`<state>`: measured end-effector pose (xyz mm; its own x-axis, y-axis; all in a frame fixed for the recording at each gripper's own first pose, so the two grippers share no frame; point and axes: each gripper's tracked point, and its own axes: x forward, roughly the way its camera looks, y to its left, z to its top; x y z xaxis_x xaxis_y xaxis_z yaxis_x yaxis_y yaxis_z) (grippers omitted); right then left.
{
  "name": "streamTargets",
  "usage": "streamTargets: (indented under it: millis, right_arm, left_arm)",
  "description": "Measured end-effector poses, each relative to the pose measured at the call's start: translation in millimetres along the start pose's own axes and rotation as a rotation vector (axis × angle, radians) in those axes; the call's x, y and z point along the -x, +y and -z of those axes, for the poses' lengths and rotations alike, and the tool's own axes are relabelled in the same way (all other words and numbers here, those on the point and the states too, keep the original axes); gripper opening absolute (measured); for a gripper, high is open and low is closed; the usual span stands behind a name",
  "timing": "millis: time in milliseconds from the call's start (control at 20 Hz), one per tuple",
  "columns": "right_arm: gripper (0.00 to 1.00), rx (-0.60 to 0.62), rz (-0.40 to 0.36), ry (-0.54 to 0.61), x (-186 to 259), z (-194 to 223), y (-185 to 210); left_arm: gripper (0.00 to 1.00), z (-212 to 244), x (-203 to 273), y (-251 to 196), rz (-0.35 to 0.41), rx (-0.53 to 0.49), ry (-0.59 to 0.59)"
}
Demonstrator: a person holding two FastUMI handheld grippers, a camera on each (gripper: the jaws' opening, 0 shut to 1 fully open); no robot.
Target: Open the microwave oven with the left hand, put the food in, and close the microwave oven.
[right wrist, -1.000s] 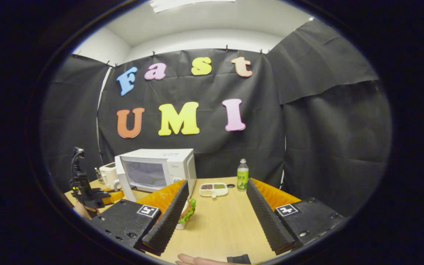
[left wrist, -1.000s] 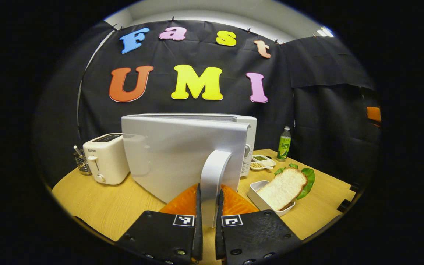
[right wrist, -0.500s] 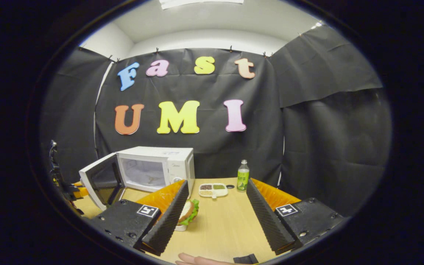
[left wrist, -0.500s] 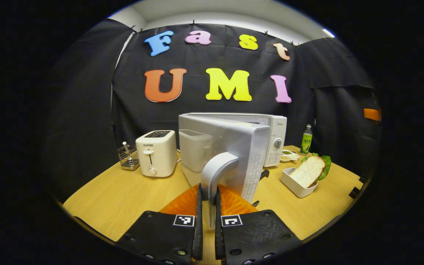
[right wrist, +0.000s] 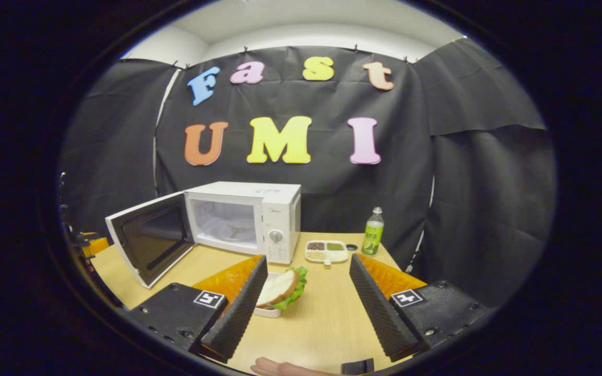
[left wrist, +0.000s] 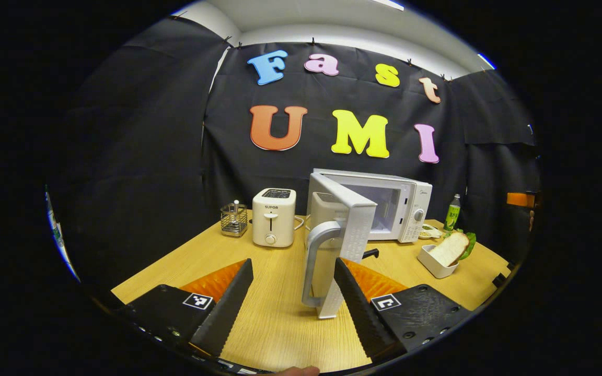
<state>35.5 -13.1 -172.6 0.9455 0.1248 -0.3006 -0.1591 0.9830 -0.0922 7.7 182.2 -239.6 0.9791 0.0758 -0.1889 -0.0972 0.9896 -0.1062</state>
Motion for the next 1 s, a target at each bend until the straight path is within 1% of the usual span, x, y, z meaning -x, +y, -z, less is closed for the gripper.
streamTargets:
  millis: [50,100,150,200,300,350,400,500,550,650,700,750,850,900,950,1000]
  right_arm:
    - [0.92,0.007,-0.025,0.035,-8,6,0]
    - [0.92,0.012,-0.048,0.079,-15,11,-1]
    - [0.92,0.009,-0.075,0.115,-24,13,0]
    - [1.0,0.0,-0.096,0.155,-34,16,-3]
    - [1.0,-0.036,-0.128,0.259,-56,29,-10]
    - [0.92,-0.056,-0.15,0.307,-67,37,-11]
    - [1.0,-0.076,-0.166,0.356,-79,44,-15]
    - [1.0,-0.14,-0.222,0.46,-101,62,-16]
    - [0.99,-0.191,-0.242,0.518,-110,73,-19]
    - [0.96,-0.32,-0.287,0.603,-130,89,-18]
    - [0.92,-0.379,-0.318,0.646,-137,96,-18]
    - [0.8,-0.437,-0.352,0.676,-143,100,-17]
    - [0.77,-0.532,-0.433,0.737,-149,107,-11]
    - [0.72,-0.582,-0.466,0.768,-151,110,-8]
    - [0.81,-0.629,-0.5,0.802,-151,113,-4]
    - [0.63,-0.679,-0.527,0.826,-151,114,1]
  left_arm:
    - [0.95,-7,5,1,-0.011,-0.016,-0.012]
    - [0.85,-13,8,1,-0.025,-0.03,-0.026]
    - [0.95,-22,13,-1,-0.035,-0.043,-0.042]
    - [0.95,-33,18,-2,-0.042,-0.048,-0.062]
    - [0.95,-51,26,-12,-0.041,-0.041,-0.096]
    - [0.84,-58,29,-19,-0.034,-0.037,-0.11]
    - [0.95,-63,32,-24,-0.026,-0.037,-0.124]
    - [0.95,-76,36,-33,-0.029,-0.053,-0.16]
    - [0.95,-82,38,-35,-0.037,-0.065,-0.171]
    - [0.95,-87,38,-42,-0.045,-0.079,-0.178]
    - [0.95,-87,41,-45,-0.046,-0.08,-0.177]
    - [0.95,-87,43,-47,-0.051,-0.083,-0.18]
    - [0.96,-87,46,-46,-0.066,-0.092,-0.181]
    - [0.96,-87,46,-48,-0.073,-0.09,-0.181]
    - [0.96,-85,47,-49,-0.077,-0.086,-0.178]
    - [0.96,-84,48,-50,-0.075,-0.084,-0.174]
